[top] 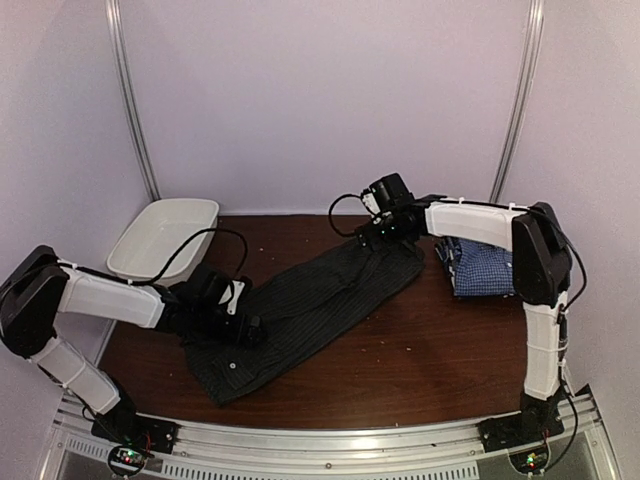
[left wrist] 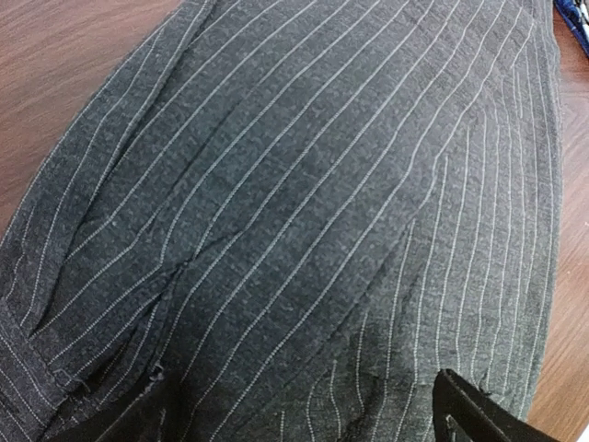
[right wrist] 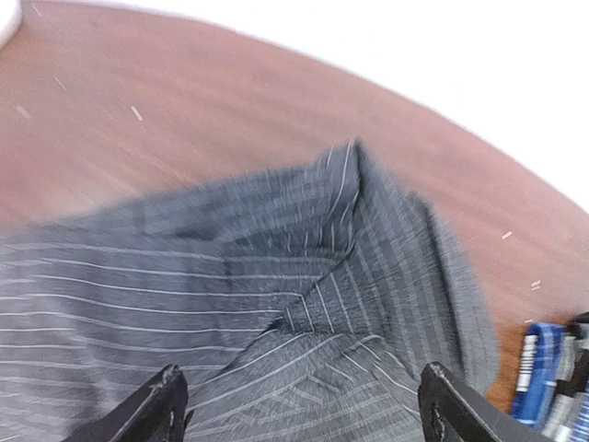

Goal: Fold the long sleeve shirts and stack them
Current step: Rotate the rectangle-folded shirt at the center of the board.

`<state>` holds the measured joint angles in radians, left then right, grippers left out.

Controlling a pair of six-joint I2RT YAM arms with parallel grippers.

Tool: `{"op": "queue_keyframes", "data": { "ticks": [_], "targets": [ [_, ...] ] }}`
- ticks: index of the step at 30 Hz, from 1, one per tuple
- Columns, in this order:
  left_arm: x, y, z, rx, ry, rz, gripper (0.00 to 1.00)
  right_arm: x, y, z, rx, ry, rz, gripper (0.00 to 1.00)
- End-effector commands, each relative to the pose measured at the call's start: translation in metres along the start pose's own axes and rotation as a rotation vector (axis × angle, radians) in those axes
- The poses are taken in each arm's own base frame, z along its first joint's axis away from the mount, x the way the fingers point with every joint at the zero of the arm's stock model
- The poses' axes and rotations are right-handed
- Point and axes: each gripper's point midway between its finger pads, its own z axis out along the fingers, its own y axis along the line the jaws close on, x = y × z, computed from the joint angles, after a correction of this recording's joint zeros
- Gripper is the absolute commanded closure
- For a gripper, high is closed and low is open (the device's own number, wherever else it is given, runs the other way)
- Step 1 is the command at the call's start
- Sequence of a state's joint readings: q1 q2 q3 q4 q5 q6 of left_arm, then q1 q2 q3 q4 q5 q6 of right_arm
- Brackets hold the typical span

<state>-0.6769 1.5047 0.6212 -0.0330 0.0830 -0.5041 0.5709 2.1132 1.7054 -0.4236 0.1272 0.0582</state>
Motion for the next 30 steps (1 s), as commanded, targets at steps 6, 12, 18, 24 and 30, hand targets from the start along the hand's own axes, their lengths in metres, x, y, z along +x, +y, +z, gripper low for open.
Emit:
{"op": "queue_keyframes", "data": {
  "ticks": [6, 12, 18, 24, 30],
  "targets": [
    [0.025, -0.034, 0.014, 0.105, 0.109, 0.047, 0.05, 0.012, 0.002, -0.058, -0.108, -0.040, 0.096, 0.12],
    [0.035, -0.104, 0.032, 0.198, 0.158, 0.166, 0.06, 0.054, -0.001, -0.069, -0.141, 0.047, 0.181, 0.12],
    [0.054, -0.175, 0.052, 0.259, 0.229, 0.318, 0.07, 0.097, -0.030, -0.054, -0.068, 0.124, 0.257, 0.12],
    [0.058, -0.206, 0.043, 0.288, 0.219, 0.373, 0.06, 0.108, -0.038, -0.015, -0.036, 0.154, 0.268, 0.12],
    [0.043, -0.202, 0.032, 0.234, 0.131, 0.403, 0.03, 0.097, -0.022, 0.030, -0.095, 0.175, 0.244, 0.13]
  ]
}}
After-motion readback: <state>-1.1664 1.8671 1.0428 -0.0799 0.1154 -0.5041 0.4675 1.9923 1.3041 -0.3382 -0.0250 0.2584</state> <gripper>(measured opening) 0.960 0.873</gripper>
